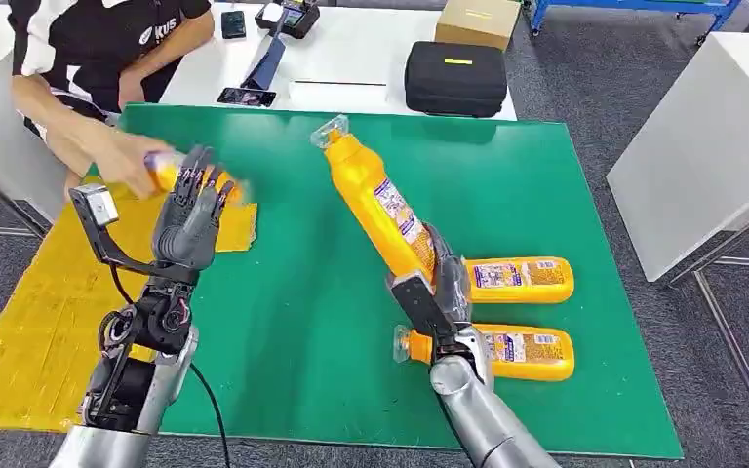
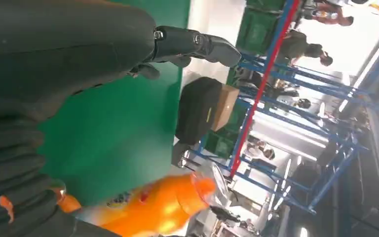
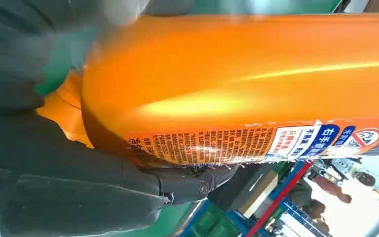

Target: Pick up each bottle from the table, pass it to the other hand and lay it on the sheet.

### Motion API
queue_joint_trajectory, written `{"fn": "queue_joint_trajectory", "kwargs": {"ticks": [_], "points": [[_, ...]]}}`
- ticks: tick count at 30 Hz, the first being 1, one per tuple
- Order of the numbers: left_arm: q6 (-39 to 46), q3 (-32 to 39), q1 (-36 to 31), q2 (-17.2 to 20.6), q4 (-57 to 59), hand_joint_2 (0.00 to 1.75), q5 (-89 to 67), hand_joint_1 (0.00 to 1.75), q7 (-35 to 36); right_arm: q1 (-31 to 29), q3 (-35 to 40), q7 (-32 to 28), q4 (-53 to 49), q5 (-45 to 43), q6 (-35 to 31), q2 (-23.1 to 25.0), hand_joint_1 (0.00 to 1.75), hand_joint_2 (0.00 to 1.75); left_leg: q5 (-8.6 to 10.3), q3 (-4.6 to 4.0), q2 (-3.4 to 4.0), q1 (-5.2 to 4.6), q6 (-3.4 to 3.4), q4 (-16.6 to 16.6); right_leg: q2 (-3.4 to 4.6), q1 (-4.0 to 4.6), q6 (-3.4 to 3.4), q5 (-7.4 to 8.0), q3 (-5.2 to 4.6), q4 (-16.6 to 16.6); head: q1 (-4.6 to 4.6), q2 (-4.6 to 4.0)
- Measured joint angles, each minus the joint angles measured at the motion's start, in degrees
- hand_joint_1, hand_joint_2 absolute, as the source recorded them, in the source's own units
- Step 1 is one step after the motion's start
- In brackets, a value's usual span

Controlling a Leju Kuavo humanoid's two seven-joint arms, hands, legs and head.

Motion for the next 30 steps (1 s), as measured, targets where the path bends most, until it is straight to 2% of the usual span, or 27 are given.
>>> {"fn": "queue_joint_trajectory", "kwargs": {"ticks": [5,11,16,30], "points": [[0.0,0.6,0.0,0.0,1.0,1.75,0.3,0.00,0.0,0.0,-0.5,-0.1,-0.3,-0.2,0.0,0.1,1.75,1.75,0.00,-0.02,-0.01,0.00,0.00,0.0,-0.01,0.00,0.00,-0.01,0.00,0.0,0.00,0.00],[-0.2,0.3,-0.3,0.0,3.8,1.75,10.7,0.00,3.5,0.3,-0.7,-3.8,-2.1,-6.6,-1.8,0.1,1.75,1.75,-0.01,-0.01,-0.01,0.00,0.00,0.0,-0.01,0.00,0.00,-0.01,-0.03,0.0,0.00,0.00],[-1.1,-2.0,-0.6,0.2,6.7,1.75,13.9,0.00,4.1,0.7,-0.4,-4.3,-4.1,-8.8,-2.4,0.0,1.75,1.75,0.00,-0.02,0.00,0.00,0.00,0.0,0.00,0.00,0.00,0.00,-0.04,0.0,0.00,0.00],[-1.3,-7.5,-1.5,0.6,8.2,1.75,15.8,0.00,4.6,1.2,6.1,-2.9,-7.1,-6.1,1.4,-0.4,1.75,1.75,0.00,-0.04,0.00,0.00,0.00,0.0,-0.01,0.00,0.00,-0.01,-0.04,0.0,0.00,0.00]]}}
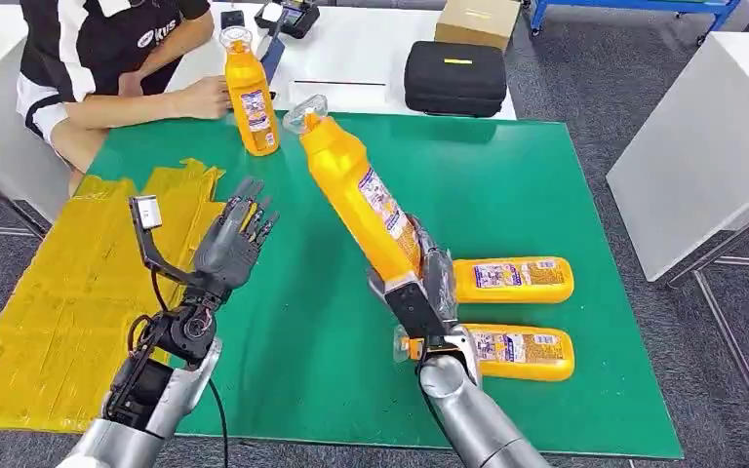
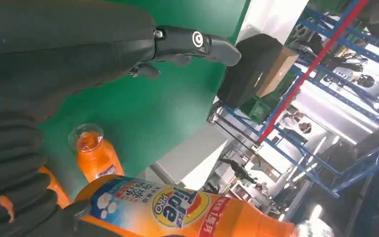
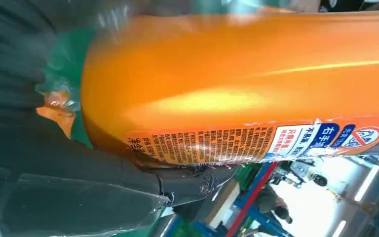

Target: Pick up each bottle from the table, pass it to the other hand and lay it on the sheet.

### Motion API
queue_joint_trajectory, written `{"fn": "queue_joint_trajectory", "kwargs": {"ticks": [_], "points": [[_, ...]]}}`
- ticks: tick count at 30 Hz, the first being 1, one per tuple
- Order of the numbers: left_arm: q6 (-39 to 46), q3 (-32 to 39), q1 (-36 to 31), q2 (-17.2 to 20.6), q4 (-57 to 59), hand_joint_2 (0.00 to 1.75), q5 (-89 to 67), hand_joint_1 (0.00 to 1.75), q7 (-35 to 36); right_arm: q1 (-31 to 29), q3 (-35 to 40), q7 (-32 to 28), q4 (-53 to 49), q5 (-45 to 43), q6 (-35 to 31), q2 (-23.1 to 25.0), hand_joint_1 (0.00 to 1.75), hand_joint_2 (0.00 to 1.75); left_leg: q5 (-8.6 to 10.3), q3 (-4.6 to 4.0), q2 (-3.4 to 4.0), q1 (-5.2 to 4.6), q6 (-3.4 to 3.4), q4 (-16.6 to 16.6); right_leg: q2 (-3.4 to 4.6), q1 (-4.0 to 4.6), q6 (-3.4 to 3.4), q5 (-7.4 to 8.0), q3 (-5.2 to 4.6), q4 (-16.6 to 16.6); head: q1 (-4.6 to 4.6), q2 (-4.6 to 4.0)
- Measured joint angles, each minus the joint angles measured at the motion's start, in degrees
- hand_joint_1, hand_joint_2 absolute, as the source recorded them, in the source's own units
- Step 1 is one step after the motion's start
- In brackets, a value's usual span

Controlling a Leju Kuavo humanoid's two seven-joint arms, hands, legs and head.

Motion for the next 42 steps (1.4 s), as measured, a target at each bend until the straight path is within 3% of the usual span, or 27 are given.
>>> {"fn": "queue_joint_trajectory", "kwargs": {"ticks": [23,42], "points": [[-5.6,-4.1,-4.5,-0.2,7.0,1.75,1.7,0.00,-1.4,-3.9,11.0,13.7,-1.2,9.1,13.7,0.0,1.75,1.75,0.03,-0.01,0.01,0.00,0.00,0.0,0.00,0.00,0.00,0.01,-0.01,0.0,0.00,0.00],[-5.1,-3.3,-5.1,-0.2,9.0,1.75,1.6,0.00,-1.5,-7.8,13.2,18.1,3.3,11.6,16.9,1.0,1.75,1.75,0.03,-0.02,0.01,0.00,0.00,0.0,0.00,0.00,0.00,0.01,-0.02,0.0,0.00,0.00]]}}
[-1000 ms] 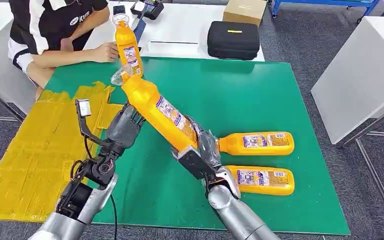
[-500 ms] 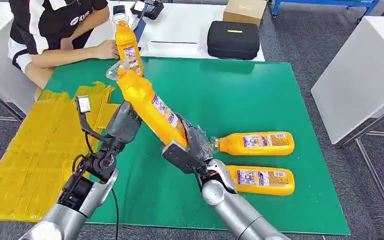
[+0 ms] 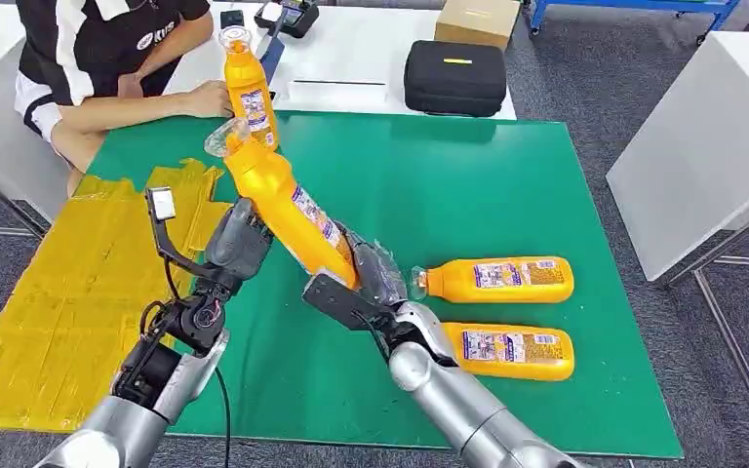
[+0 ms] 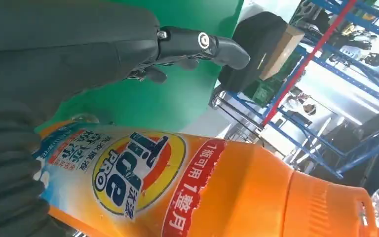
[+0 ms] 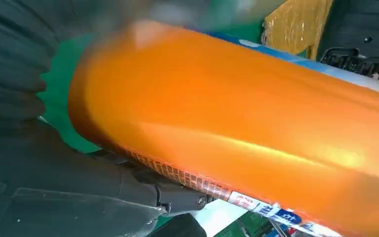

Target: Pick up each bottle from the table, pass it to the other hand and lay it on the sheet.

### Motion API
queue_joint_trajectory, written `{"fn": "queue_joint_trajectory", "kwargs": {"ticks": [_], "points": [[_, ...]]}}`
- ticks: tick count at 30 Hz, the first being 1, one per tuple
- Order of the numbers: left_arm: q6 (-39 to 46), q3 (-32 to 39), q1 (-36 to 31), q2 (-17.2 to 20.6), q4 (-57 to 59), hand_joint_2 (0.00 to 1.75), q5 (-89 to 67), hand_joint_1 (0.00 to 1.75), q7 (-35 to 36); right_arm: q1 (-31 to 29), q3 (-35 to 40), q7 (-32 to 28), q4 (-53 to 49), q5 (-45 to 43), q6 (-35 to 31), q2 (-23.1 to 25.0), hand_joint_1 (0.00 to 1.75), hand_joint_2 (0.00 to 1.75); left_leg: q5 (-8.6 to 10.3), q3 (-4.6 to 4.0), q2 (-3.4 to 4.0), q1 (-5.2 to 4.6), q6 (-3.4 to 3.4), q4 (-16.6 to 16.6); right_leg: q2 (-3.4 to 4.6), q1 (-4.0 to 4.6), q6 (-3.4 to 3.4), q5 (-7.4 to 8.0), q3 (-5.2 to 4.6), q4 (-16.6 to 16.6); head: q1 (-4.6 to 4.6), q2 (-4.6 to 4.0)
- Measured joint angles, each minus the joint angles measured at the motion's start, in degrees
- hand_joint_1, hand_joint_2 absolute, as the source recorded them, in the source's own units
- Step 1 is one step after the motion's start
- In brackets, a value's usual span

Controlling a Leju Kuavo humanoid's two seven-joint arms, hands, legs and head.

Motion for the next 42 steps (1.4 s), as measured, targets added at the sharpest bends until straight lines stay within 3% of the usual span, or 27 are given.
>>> {"fn": "queue_joint_trajectory", "kwargs": {"ticks": [28,40,41,42], "points": [[0.4,0.5,-2.2,-1.0,3.4,1.75,-1.4,0.00,-0.2,-1.1,0.5,0.5,4.3,-1.1,-0.6,1.4,1.75,1.75,0.00,-0.01,0.00,0.00,0.00,0.0,0.00,0.00,0.00,0.00,-0.02,0.0,0.00,0.00],[0.3,0.5,-1.7,-1.0,3.8,1.75,-1.1,0.02,-0.8,-1.5,2.0,-2.6,4.7,5.3,1.0,0.9,1.75,1.75,0.00,-0.03,-0.01,0.00,0.00,0.0,0.00,0.00,0.00,0.00,-0.02,0.0,0.00,0.00],[0.3,0.5,-1.7,-1.0,3.8,1.75,-1.0,1.26,-0.9,-1.5,2.1,-2.8,4.7,5.6,1.0,0.7,1.75,1.75,0.00,-0.03,-0.01,0.00,0.00,0.0,0.00,0.00,0.00,0.00,-0.01,0.0,0.00,0.00],[0.2,0.5,-1.6,-1.0,3.8,1.75,-1.0,1.75,-0.9,-1.6,2.2,-2.9,4.7,5.8,1.0,0.7,1.75,1.75,0.00,-0.03,-0.01,0.00,0.00,0.0,0.00,0.00,0.00,0.00,-0.02,0.0,0.00,0.00]]}}
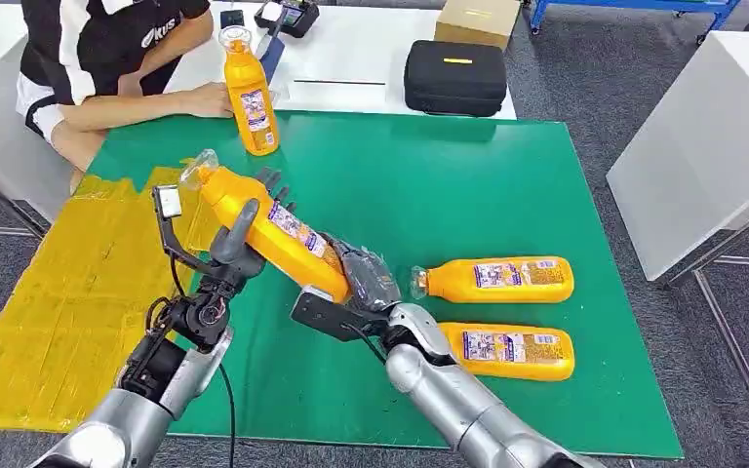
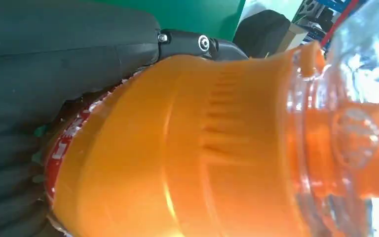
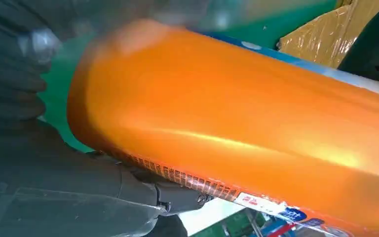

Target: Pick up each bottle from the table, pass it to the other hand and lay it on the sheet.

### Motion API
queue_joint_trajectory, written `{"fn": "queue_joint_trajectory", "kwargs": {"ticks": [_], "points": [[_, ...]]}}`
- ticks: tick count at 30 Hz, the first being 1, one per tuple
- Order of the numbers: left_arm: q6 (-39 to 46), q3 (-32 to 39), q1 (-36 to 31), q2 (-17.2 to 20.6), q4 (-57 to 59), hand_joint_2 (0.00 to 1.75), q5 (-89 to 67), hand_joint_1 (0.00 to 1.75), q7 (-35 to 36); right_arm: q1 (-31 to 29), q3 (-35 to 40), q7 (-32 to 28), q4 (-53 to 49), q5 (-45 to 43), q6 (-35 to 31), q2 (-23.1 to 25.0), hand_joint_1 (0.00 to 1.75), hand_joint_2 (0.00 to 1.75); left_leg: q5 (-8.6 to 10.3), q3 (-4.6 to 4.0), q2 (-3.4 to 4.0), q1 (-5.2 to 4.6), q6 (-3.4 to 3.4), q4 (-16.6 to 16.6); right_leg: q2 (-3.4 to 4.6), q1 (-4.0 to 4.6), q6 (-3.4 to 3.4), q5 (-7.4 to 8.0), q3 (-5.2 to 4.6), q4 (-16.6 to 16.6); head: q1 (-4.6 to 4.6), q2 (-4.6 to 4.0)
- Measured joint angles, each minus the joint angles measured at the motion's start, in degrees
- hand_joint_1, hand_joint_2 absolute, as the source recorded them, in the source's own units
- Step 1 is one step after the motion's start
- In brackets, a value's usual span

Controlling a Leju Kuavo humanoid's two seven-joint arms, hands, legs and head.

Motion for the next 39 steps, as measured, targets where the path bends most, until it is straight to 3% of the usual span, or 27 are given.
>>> {"fn": "queue_joint_trajectory", "kwargs": {"ticks": [25,26,27,29,30,33,39], "points": [[0.3,0.1,0.3,0.0,0.5,1.75,0.1,1.75,-2.0,-0.1,0.4,-0.9,0.0,0.3,-0.1,-0.4,1.75,1.75,0.00,-0.01,0.00,0.00,0.00,0.0,0.00,0.00,0.00,0.00,0.00,0.0,0.00,0.00],[0.3,0.1,0.3,0.0,0.5,1.75,0.1,1.75,-2.1,-0.1,0.4,-1.1,0.0,0.2,-0.2,-0.4,0.68,1.75,0.00,-0.01,0.00,0.00,0.00,0.0,0.00,0.00,0.00,0.00,0.00,0.0,0.00,0.00],[0.4,0.1,0.3,0.0,0.5,1.75,0.0,1.75,-2.2,-0.1,0.4,-1.2,0.0,0.1,-0.4,-0.4,0.00,1.75,0.00,-0.01,0.00,0.00,0.00,0.0,0.00,0.00,0.00,0.00,0.00,0.0,0.00,0.00],[0.7,0.1,0.3,0.0,0.5,1.75,-0.8,1.75,-2.5,0.3,0.4,-1.5,-0.1,-0.3,-1.3,-0.5,0.00,1.75,0.00,-0.01,0.00,0.00,0.00,0.0,-0.01,0.00,0.00,0.00,0.00,0.0,-0.02,0.00],[1.0,0.1,0.2,0.0,0.5,1.75,-1.4,1.75,-2.6,0.7,0.4,-2.0,-0.2,-0.4,-2.1,-0.5,0.00,0.00,0.00,-0.01,-0.01,0.00,0.00,0.0,-0.01,0.00,0.00,-0.01,0.00,0.0,0.02,0.00],[5.1,0.0,-0.7,0.0,0.2,1.75,-8.2,1.75,-6.0,3.1,0.4,-4.5,-3.2,-2.3,-4.1,-1.0,0.00,0.00,0.00,-0.03,-0.04,0.00,0.00,0.0,-0.03,0.00,0.00,-0.01,0.00,0.0,0.06,0.00],[26.1,-0.5,-2.6,2.2,-2.6,1.75,-37.3,1.75,-12.2,11.4,-1.2,-9.3,-21.1,-11.7,-6.3,-4.3,0.00,0.00,-0.01,-0.09,-0.03,0.01,0.00,0.0,-0.10,0.01,-0.01,-0.03,-0.10,0.0,0.02,0.00]]}}
